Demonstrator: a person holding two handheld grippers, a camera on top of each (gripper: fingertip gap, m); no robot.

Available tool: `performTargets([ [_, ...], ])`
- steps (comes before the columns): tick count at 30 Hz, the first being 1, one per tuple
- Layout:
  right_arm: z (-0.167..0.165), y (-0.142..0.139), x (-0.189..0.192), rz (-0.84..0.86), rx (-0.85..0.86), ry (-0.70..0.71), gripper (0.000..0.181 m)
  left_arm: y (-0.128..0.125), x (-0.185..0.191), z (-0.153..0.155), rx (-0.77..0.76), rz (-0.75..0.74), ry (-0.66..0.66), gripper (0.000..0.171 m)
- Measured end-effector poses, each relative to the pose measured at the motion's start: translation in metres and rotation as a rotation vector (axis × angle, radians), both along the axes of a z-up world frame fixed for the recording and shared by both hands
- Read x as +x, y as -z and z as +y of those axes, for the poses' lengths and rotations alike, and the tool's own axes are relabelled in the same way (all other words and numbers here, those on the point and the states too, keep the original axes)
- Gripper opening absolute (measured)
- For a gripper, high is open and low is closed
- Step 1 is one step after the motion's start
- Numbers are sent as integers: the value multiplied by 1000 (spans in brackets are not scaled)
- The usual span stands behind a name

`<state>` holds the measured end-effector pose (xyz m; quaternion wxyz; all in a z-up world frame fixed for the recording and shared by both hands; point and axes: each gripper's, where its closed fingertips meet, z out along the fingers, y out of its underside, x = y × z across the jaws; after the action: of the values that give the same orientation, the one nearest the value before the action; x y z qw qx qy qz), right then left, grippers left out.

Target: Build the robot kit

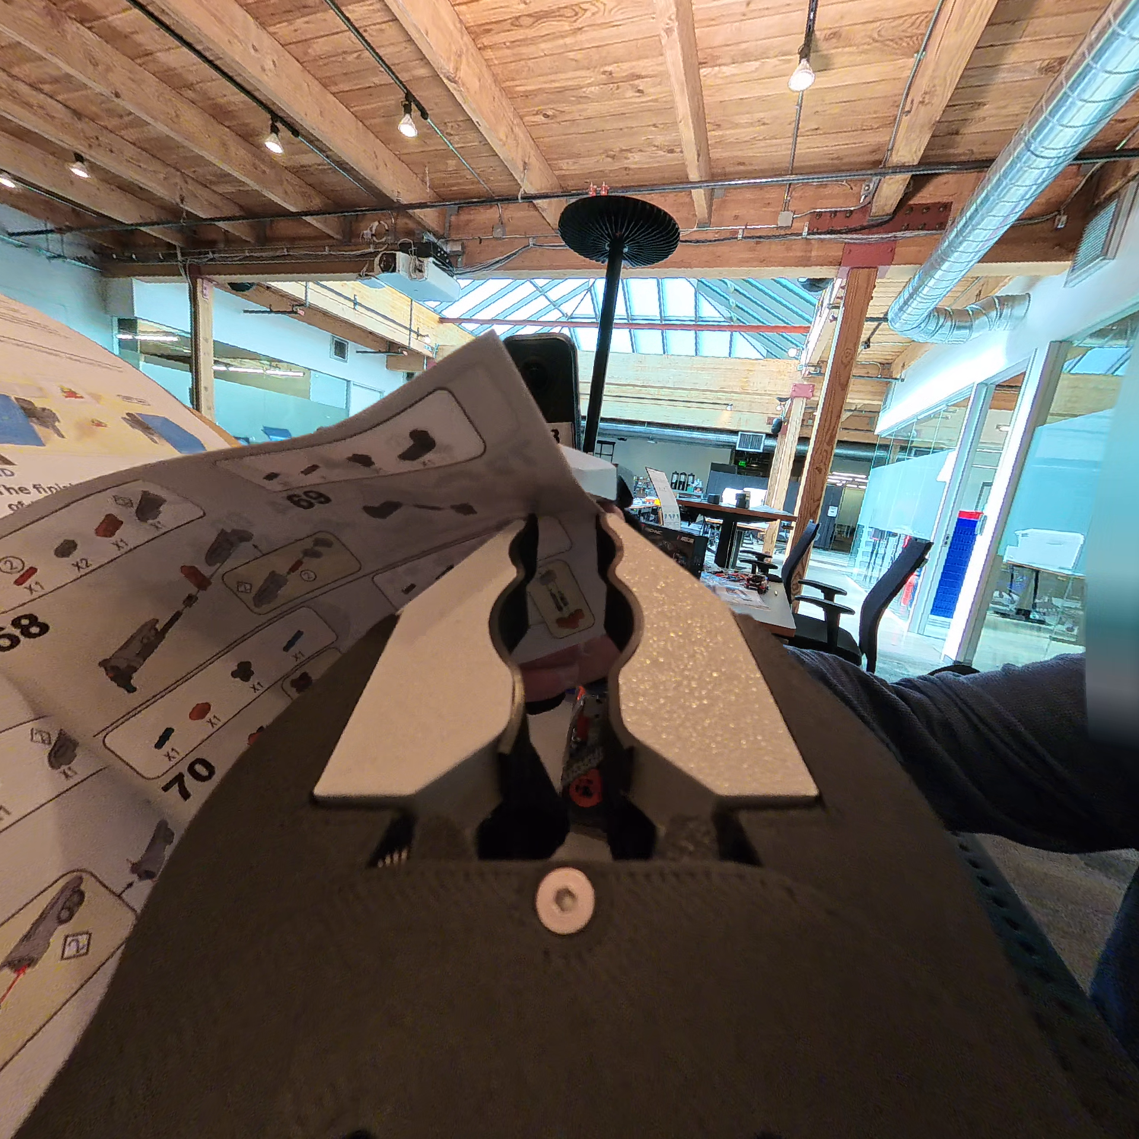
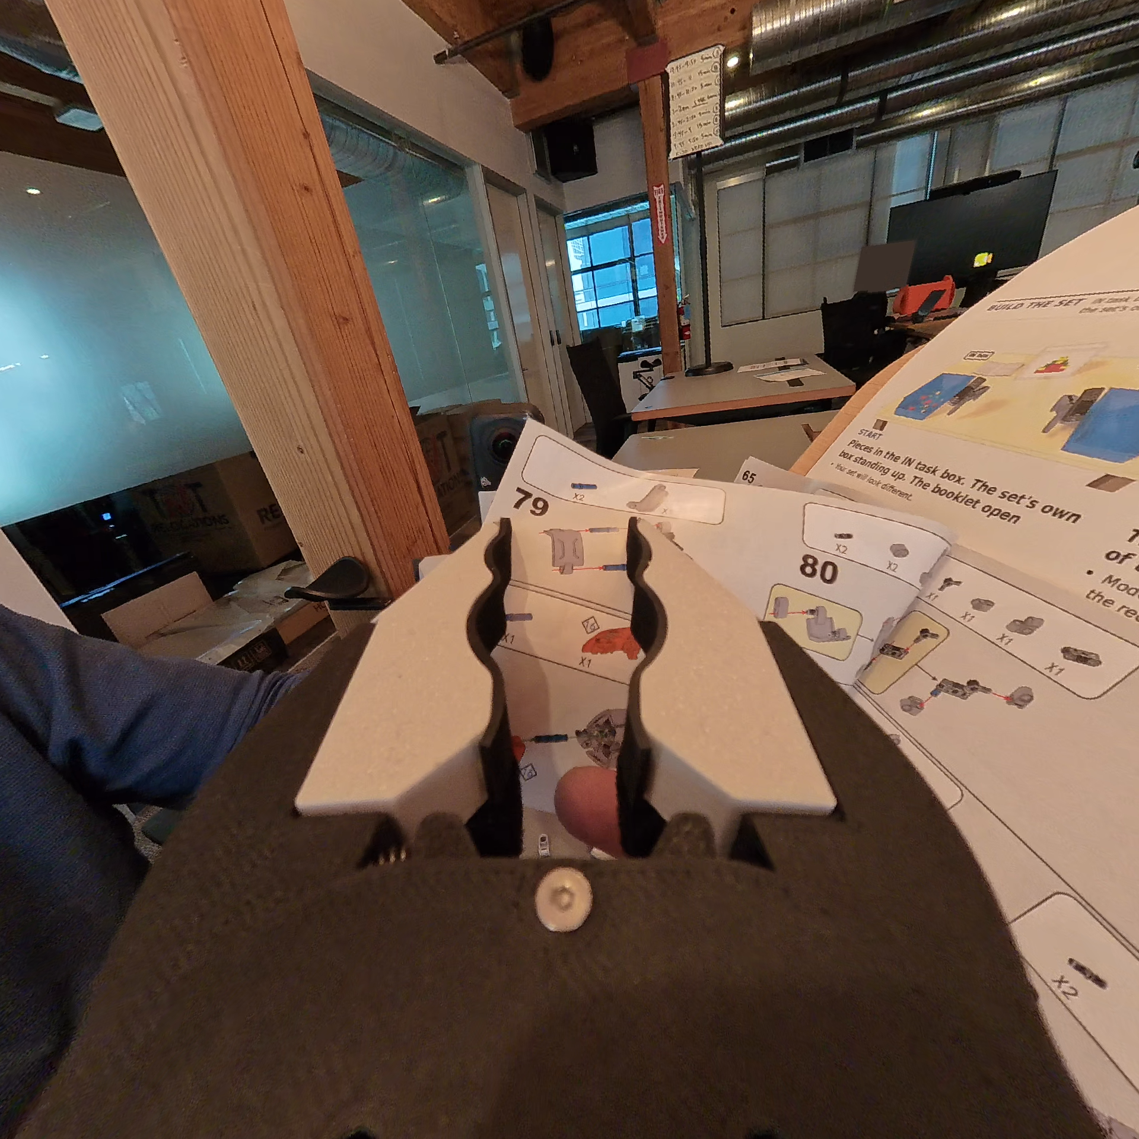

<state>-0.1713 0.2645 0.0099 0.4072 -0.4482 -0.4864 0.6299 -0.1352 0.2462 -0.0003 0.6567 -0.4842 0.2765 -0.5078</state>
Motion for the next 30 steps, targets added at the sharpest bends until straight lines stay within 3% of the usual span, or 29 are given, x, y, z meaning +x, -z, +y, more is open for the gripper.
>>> performTargets([
  [8, 2, 4, -4, -4, 28, 24, 31, -4, -11, 0, -19, -24, -14, 30],
  [30, 7, 5, -3, 65, -48, -4, 21, -3, -11, 1, 8, -72, 14, 12],
])
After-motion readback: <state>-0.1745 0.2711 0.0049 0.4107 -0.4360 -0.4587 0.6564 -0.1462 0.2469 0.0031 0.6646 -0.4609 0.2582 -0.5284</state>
